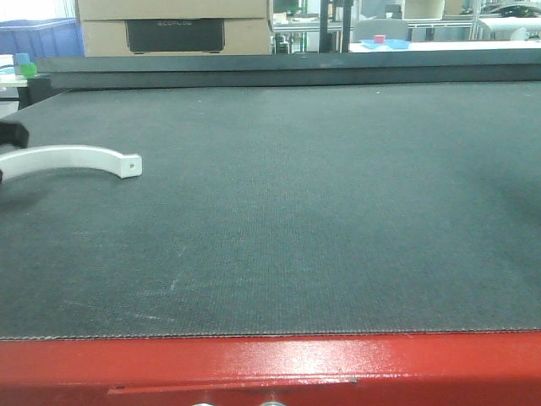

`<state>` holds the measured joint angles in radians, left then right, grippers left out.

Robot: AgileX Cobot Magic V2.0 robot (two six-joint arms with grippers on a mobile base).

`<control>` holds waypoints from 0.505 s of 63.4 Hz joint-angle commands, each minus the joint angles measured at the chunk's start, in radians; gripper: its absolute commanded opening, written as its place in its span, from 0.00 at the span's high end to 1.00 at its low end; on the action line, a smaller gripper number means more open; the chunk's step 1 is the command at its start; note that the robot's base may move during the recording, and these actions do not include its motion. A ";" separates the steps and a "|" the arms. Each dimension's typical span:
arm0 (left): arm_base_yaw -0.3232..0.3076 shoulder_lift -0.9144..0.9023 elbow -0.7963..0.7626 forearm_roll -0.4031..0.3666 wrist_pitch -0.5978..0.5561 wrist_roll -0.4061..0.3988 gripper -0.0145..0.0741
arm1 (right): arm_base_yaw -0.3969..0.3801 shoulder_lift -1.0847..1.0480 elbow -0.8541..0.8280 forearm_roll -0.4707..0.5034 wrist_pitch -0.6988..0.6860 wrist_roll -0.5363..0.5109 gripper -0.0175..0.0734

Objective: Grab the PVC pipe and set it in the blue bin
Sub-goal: 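Lift both white arc pieces off the table with both grippers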

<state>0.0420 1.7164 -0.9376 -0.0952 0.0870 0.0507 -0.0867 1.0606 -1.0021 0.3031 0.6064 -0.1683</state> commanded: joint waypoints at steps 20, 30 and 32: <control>0.003 -0.347 -0.003 -0.005 0.054 -0.006 0.96 | 0.001 -0.173 -0.006 -0.002 0.000 -0.005 0.99; 0.003 -0.479 0.016 -0.005 0.091 -0.006 0.96 | 0.001 -0.246 0.022 -0.002 0.000 -0.005 0.99; 0.003 -0.512 0.028 -0.005 0.095 -0.006 0.96 | 0.001 -0.266 0.037 -0.002 -0.004 -0.005 0.99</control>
<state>0.0420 1.2717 -0.9265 -0.0952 0.1734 0.0507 -0.0867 0.8353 -0.9880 0.3031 0.6168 -0.1683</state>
